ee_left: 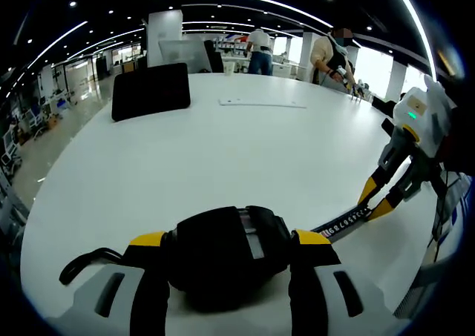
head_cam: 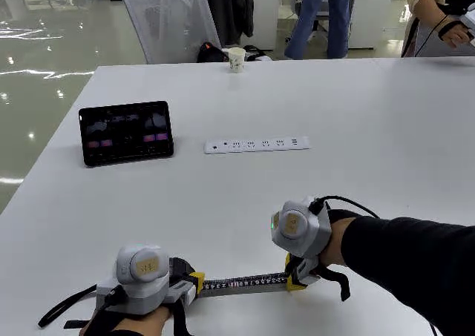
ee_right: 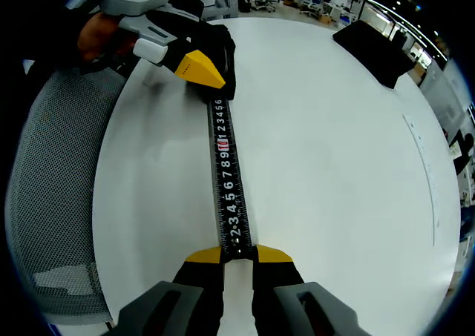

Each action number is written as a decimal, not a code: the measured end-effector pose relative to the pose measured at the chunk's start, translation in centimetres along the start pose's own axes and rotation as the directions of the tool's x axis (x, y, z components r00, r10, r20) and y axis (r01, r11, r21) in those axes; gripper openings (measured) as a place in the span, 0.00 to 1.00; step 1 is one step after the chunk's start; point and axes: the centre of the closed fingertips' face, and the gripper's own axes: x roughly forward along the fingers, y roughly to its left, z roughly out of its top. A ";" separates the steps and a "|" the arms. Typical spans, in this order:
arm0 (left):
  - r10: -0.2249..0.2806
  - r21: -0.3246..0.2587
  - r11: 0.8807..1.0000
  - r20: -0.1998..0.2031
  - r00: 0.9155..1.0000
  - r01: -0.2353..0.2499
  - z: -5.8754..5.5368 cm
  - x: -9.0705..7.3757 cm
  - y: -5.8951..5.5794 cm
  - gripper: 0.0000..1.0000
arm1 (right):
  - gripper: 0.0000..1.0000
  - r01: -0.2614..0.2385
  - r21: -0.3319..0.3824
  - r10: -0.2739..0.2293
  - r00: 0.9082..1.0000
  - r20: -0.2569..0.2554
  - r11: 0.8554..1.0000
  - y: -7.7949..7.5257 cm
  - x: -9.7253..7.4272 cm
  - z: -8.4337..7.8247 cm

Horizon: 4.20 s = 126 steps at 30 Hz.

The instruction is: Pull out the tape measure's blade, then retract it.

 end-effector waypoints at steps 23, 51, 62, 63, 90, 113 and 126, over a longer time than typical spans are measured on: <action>-0.002 0.031 1.000 0.005 1.000 0.002 -0.1 0.1 -0.1 0.61 | 0.10 0.000 0.002 0.000 1.000 0.010 1.000 0.1 0.4 1.0; -0.022 0.033 0.999 -0.002 1.000 0.022 -0.1 0.0 -0.1 0.60 | 0.11 -0.008 0.008 0.008 1.000 0.019 1.000 0.3 0.7 2.2; -0.020 0.034 0.999 0.000 1.000 0.020 -0.1 0.0 -0.1 0.60 | 0.11 -0.010 0.012 0.010 1.000 0.023 1.000 0.3 0.9 2.8; -0.019 0.033 0.999 -0.001 1.000 0.019 -0.1 -0.1 -0.1 0.60 | 0.11 -0.009 0.012 0.009 1.000 0.024 1.000 0.3 0.9 2.8; -0.020 0.032 0.999 -0.011 1.000 0.020 -0.2 0.0 -0.1 0.61 | 0.11 -0.005 0.025 0.004 0.999 0.049 1.000 0.5 1.4 4.2; -0.023 0.032 0.999 -0.012 1.000 0.023 -0.2 -0.1 -0.1 0.61 | 0.11 -0.006 0.024 0.005 0.998 0.060 1.000 0.7 1.7 5.1; -0.027 0.033 0.999 -0.011 1.000 0.027 -0.2 0.0 -0.1 0.61 | 0.11 -0.010 0.037 0.007 0.998 0.068 0.999 0.8 1.9 5.5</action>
